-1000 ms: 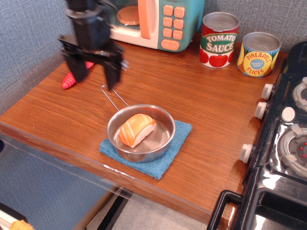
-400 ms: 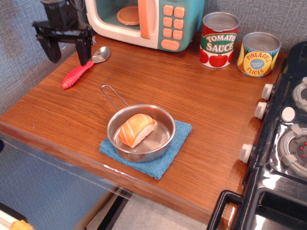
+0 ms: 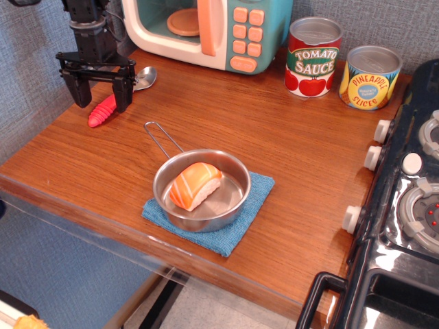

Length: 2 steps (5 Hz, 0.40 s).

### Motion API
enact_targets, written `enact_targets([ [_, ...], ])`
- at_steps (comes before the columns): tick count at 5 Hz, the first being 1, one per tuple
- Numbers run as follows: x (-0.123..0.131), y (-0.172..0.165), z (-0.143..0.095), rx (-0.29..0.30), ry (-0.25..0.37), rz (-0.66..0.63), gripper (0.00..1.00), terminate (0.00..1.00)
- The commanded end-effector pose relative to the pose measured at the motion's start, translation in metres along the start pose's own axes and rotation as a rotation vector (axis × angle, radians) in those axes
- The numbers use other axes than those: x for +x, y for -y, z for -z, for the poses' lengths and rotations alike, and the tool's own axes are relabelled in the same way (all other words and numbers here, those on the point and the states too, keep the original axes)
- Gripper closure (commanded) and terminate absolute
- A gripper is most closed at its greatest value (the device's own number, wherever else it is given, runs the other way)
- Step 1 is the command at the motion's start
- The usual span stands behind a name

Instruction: Place the spoon behind the pot.

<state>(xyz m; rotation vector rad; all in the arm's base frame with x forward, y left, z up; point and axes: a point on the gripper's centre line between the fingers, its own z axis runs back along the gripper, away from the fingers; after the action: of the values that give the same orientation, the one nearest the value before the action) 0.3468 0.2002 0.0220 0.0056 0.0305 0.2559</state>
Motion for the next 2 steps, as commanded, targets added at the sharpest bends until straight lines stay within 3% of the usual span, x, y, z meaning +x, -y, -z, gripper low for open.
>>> enact_targets([
  [1, 0.0071, -0.0066, -0.0063, 0.008, 0.04, 0.005, 1.0, 0.0],
  [2, 0.0063, -0.0074, -0.0064, 0.005, 0.034, 0.006, 1.0, 0.0],
])
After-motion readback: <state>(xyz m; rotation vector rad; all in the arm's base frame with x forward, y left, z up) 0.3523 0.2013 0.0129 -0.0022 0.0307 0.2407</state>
